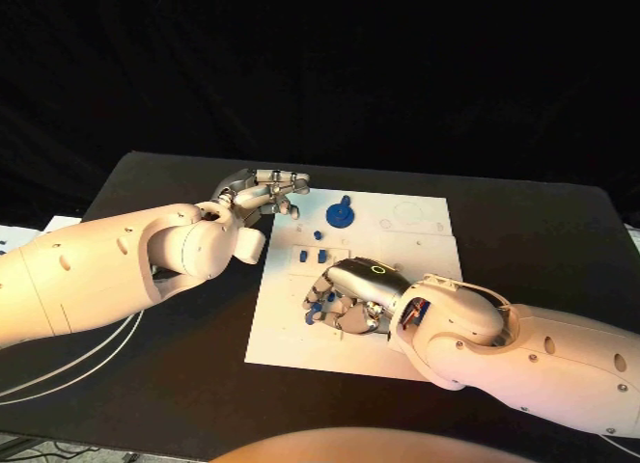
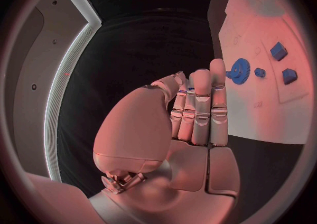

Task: Assemble the parts on the task board

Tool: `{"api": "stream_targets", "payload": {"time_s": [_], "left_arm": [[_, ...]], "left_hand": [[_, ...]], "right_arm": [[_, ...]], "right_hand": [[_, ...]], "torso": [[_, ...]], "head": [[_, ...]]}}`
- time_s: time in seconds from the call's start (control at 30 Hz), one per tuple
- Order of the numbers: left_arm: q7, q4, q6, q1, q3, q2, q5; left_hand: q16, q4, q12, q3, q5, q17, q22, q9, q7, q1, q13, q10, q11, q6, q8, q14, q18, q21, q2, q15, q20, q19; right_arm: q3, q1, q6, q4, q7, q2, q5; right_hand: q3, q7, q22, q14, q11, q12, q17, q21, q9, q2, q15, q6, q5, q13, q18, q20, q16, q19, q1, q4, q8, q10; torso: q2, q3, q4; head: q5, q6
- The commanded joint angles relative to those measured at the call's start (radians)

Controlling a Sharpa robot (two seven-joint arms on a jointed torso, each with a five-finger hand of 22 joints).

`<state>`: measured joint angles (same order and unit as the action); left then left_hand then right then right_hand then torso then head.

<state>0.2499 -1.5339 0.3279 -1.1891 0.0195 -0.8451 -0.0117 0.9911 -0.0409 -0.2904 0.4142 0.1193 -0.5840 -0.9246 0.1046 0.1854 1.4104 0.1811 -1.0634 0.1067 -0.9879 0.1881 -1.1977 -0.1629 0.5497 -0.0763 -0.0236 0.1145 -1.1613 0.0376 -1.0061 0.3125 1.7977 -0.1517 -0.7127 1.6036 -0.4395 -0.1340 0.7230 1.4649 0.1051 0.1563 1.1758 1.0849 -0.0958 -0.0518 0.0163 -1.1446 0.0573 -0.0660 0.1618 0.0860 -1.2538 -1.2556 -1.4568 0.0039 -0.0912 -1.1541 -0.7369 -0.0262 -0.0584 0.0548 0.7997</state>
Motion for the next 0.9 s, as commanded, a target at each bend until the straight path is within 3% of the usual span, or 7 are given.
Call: {"api": "stream_targets", "payload": {"time_s": [0.03,0.6,0.9], "left_arm": [[0.011,-0.002,-0.02,0.001,-0.001,0.002,0.004],[0.007,0.0,-0.024,0.001,-0.001,0.002,0.004],[0.006,0.001,-0.024,0.001,-0.001,0.001,0.004]], "left_hand": [[-0.005,0.004,-0.005,-0.002,0.006,0.001,0.001,0.0,0.0,0.005,0.002,0.006,0.001,0.007,0.004,0.009,-0.019,-0.005,0.006,-0.001,0.009,0.0],[-0.005,0.004,-0.005,-0.002,0.006,0.001,0.001,0.0,0.0,0.005,0.002,0.006,0.001,0.007,0.004,0.009,-0.019,-0.005,0.006,-0.001,0.009,0.0],[-0.005,0.004,-0.005,-0.002,0.006,0.001,0.001,0.0,0.0,0.005,0.002,0.006,0.001,0.007,0.004,0.009,-0.019,-0.005,0.006,-0.001,0.009,0.0]], "right_arm": [[0.001,0.005,-0.027,-0.006,0.013,0.005,0.018],[0.001,0.012,0.023,-0.011,-0.044,0.01,0.088],[0.001,0.013,-0.03,-0.012,-0.061,0.01,0.091]], "right_hand": [[-0.022,-0.004,-0.001,0.042,-0.038,0.005,0.001,0.007,-0.001,0.004,0.002,0.002,0.007,-0.001,-0.015,-0.002,-0.006,-0.002,-0.011,-0.015,-0.001,-0.042],[-0.025,-0.004,0.003,0.042,-0.037,0.005,0.003,0.01,-0.002,0.005,0.002,0.002,0.007,-0.001,-0.015,-0.001,-0.008,-0.003,-0.009,-0.015,0.0,-0.042],[-0.026,-0.005,0.003,0.042,-0.037,0.003,0.003,0.011,-0.003,0.003,0.001,0.0,-0.001,-0.002,-0.015,-0.001,-0.009,-0.001,0.001,-0.015,-0.001,-0.044]], "torso": [[0.0,0.0002,-0.0007],[0.0,0.0008,0.0],[0.001,0.0003,0.0009]], "head": [[0.003,0.003],[0.005,0.006],[0.004,0.008]]}}
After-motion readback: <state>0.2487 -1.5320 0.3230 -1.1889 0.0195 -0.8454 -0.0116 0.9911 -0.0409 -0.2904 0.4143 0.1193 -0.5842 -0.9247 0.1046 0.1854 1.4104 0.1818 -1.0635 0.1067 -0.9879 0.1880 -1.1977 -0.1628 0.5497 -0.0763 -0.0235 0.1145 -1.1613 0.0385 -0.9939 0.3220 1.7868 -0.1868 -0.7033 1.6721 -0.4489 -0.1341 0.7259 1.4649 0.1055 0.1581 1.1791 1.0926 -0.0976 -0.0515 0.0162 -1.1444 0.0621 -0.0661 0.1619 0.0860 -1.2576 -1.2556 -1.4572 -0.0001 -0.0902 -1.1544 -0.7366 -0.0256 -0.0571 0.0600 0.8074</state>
